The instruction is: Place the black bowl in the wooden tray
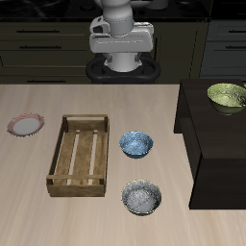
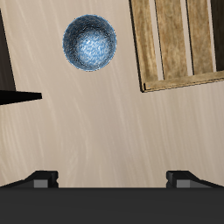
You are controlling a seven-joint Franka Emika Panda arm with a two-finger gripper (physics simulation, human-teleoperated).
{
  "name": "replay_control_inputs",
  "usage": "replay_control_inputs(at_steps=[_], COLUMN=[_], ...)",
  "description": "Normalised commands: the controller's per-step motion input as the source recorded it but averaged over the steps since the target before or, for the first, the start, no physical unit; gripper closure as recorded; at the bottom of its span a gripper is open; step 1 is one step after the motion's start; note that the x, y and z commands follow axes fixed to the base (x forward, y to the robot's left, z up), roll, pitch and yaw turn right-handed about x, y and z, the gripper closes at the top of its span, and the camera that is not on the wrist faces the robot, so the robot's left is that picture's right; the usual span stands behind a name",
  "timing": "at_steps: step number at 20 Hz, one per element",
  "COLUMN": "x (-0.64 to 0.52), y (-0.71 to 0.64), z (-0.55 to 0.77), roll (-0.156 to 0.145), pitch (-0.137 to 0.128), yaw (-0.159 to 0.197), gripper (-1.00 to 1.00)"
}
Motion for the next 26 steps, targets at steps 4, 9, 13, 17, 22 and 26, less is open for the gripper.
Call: replay_control_inputs(at_steps=[4, 9, 13, 17, 22, 26], x=[0.37, 0.37, 0.43, 0.44, 0.4, 0.29], y=[0.0, 0.01, 0.06, 0.09, 0.14, 0.24], z=[-0.01, 0.06, 0.05, 0.1, 0.08, 0.01], roll=[-0.03, -0.01, 0.004, -0.022, -0.001, 0.021], pitch=[-0.033, -0.053, -0.03, -0.036, -0.013, -0.022], yaw=[0.012, 0.025, 0.013, -0.018, -0.017, 0.014], gripper=[-1.0, -1.0, -1.0, -1.0, -1.0, -1.0])
